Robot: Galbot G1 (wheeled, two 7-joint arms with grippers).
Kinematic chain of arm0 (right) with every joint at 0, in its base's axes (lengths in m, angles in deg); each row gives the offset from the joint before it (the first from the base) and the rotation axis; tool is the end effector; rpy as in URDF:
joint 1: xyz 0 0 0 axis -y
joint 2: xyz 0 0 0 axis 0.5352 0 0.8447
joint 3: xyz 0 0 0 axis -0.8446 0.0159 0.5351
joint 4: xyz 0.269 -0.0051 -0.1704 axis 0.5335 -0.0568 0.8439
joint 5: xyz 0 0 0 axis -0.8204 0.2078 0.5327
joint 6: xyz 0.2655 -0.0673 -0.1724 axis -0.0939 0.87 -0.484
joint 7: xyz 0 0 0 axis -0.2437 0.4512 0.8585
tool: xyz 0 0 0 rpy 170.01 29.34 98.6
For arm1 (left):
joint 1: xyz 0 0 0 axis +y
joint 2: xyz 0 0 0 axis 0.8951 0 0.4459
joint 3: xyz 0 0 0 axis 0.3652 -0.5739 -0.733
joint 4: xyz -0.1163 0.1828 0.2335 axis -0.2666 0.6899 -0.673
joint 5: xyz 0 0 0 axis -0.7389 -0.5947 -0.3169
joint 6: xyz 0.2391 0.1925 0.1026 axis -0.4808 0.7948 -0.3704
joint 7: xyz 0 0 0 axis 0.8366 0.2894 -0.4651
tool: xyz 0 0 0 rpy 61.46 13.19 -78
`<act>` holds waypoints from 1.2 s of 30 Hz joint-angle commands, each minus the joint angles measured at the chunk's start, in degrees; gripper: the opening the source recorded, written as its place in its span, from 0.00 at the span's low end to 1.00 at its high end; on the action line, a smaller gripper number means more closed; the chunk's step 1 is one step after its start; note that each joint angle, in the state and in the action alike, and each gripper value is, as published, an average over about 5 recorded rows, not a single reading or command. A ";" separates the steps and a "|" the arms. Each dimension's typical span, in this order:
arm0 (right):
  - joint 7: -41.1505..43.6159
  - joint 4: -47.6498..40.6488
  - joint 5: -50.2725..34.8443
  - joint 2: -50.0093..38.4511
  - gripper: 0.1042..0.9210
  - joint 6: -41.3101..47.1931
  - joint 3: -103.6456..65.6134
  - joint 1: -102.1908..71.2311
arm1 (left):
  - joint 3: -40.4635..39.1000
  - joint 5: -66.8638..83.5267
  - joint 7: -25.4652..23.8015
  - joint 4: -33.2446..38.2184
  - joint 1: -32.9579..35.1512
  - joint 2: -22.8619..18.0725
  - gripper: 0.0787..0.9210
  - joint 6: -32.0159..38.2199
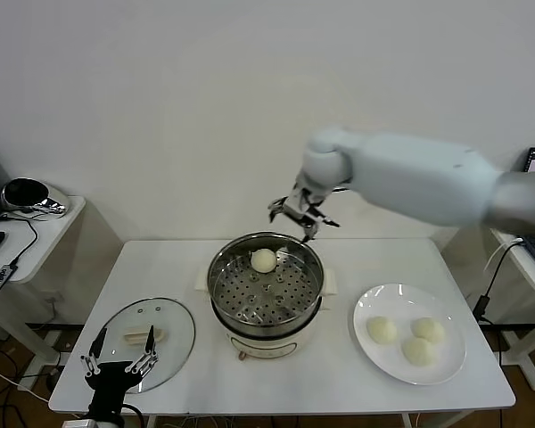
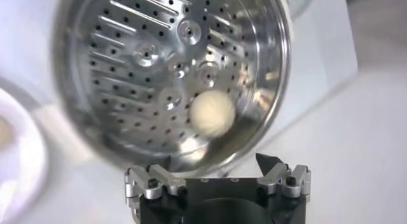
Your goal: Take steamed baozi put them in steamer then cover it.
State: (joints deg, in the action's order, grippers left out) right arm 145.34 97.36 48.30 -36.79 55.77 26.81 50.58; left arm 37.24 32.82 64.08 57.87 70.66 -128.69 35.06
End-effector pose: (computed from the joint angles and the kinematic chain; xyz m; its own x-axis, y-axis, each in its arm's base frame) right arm 0.4675 0.0265 0.0181 -0.3521 -0.1635 0.9216 -0.7083 -0.5970 -0.3766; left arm 0.1073 0.0500 -0.2433 -0.9827 -0.1245 0.1369 -0.1096 0.9878 0.1110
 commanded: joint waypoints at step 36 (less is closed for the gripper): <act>-3.01 2.66 15.39 -24.45 0.88 10.41 -27.41 -47.81 | 0.31 -1.85 0.05 0.00 0.78 -1.51 0.88 -1.17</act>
State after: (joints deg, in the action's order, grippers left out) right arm 142.73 103.70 60.74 -62.67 66.55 5.35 11.04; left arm 37.57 30.98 64.13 57.90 71.45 -130.23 33.96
